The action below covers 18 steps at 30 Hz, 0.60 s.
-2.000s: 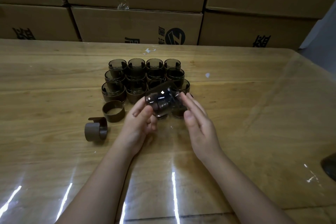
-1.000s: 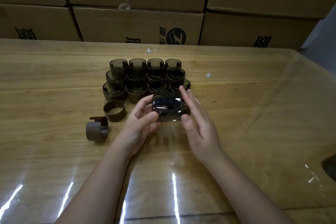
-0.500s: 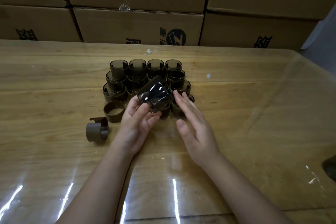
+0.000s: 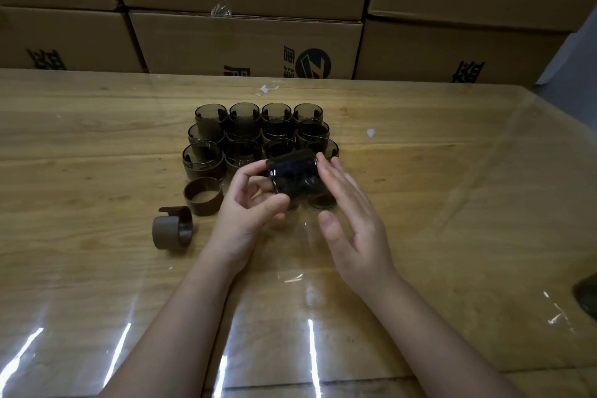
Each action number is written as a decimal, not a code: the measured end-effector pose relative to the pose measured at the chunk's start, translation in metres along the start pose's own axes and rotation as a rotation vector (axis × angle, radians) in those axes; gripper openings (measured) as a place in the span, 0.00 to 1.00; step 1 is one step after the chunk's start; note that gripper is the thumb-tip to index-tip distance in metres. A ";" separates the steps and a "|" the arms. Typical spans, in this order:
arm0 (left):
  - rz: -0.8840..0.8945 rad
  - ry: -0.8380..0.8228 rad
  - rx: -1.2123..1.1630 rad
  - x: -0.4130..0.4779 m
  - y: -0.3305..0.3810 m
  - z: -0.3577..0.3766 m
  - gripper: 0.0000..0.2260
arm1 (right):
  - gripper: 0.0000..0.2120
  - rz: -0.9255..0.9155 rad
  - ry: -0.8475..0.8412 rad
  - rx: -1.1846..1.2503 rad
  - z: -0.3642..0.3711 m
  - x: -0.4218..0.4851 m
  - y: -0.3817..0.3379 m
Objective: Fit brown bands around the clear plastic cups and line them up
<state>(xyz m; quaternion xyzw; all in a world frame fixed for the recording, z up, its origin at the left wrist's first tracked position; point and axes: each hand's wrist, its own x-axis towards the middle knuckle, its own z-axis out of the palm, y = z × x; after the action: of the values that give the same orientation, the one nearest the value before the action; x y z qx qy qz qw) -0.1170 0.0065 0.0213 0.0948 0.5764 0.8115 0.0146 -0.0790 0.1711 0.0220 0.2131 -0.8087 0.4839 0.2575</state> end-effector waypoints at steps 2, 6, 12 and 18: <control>0.015 -0.020 0.040 -0.001 -0.001 0.003 0.29 | 0.27 0.032 0.009 0.010 -0.001 0.000 0.001; 0.029 -0.074 0.086 -0.002 -0.001 0.004 0.26 | 0.26 0.147 -0.019 0.088 -0.002 0.000 0.006; 0.062 -0.130 0.192 -0.006 -0.003 0.010 0.31 | 0.28 0.248 -0.059 0.223 -0.001 0.000 0.002; 0.178 -0.019 0.233 -0.014 -0.005 0.030 0.28 | 0.30 0.095 -0.095 0.061 0.000 -0.001 0.005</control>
<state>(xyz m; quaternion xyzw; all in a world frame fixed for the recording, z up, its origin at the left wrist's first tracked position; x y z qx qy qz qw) -0.0989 0.0344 0.0242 0.1544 0.6558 0.7363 -0.0629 -0.0814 0.1731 0.0179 0.2050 -0.8140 0.5095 0.1891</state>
